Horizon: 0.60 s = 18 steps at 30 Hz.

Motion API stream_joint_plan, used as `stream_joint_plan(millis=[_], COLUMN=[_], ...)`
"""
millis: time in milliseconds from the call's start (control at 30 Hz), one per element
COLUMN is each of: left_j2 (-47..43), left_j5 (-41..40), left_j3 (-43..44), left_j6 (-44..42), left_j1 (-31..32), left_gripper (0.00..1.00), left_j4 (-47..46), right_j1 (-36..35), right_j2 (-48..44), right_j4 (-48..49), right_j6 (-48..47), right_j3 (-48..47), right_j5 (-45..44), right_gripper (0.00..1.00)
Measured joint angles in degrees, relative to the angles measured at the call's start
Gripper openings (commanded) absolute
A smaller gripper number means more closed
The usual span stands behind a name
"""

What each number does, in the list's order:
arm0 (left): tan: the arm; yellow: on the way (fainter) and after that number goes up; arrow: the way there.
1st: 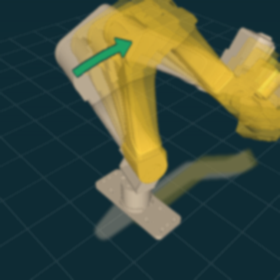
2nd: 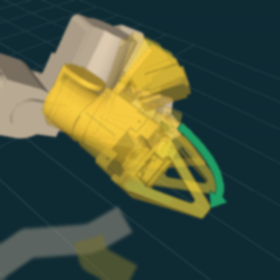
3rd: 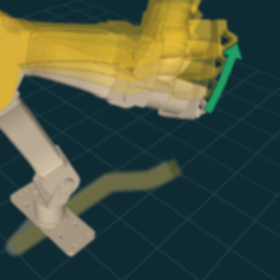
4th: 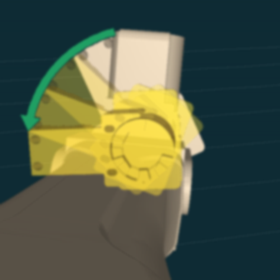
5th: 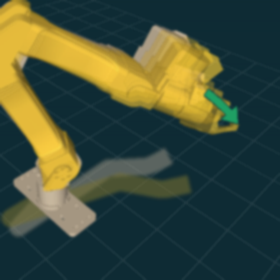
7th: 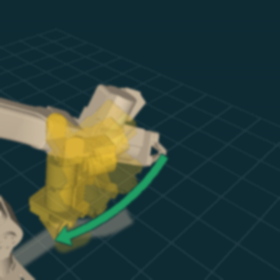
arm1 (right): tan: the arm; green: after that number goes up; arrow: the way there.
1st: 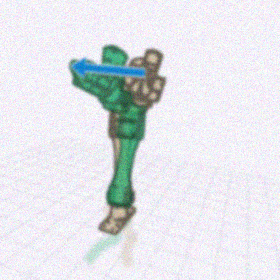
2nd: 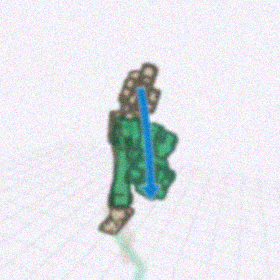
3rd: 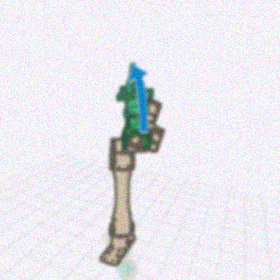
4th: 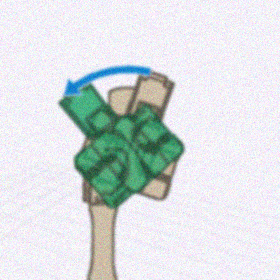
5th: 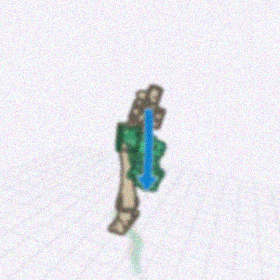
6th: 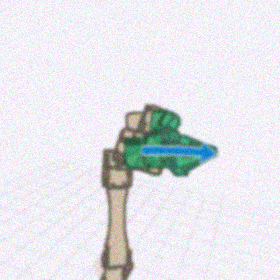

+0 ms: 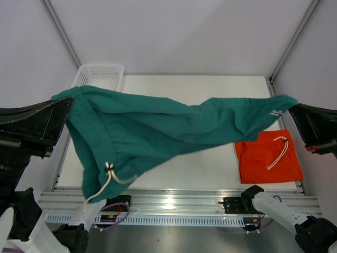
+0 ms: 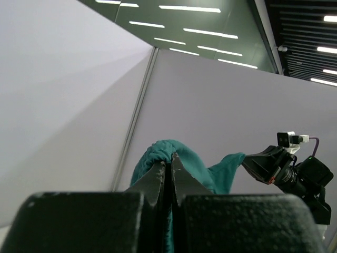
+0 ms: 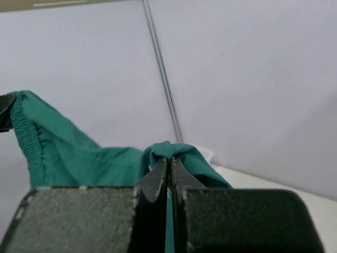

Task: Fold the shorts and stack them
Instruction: Flatten the shorts out

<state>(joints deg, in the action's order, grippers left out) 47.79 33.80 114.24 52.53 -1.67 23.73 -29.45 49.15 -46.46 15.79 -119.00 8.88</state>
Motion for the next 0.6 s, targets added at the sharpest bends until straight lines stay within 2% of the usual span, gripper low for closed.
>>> stream_joint_plan(millis=[133, 267, 467, 600], left_j2=[1.57, 8.68, 20.37, 23.41], left_j5=[-0.48, 0.74, 1.01, 0.87], left_j3=[2.32, 2.71, -3.63, -7.3], left_j6=[0.48, 2.54, 3.45, 3.43], left_j1=[0.0, 0.0, 0.0, -0.15], left_gripper=[0.0, 0.0, 0.0, 0.0], left_j4=[-0.52, -4.5, -5.97, -3.8], right_j1=[-0.28, -2.84, -2.69, 0.17], right_j2=[2.99, 10.75, 21.51, 27.1], right_j4=[-1.9, -3.17, -3.26, -3.54], right_j6=[-0.2, -0.52, -1.22, -1.29], right_j3=[-6.49, -11.34, -9.25, -8.96], right_j5=[-2.27, -5.97, -9.11, -7.13], right_gripper=[0.0, 0.0, 0.0, 0.0])
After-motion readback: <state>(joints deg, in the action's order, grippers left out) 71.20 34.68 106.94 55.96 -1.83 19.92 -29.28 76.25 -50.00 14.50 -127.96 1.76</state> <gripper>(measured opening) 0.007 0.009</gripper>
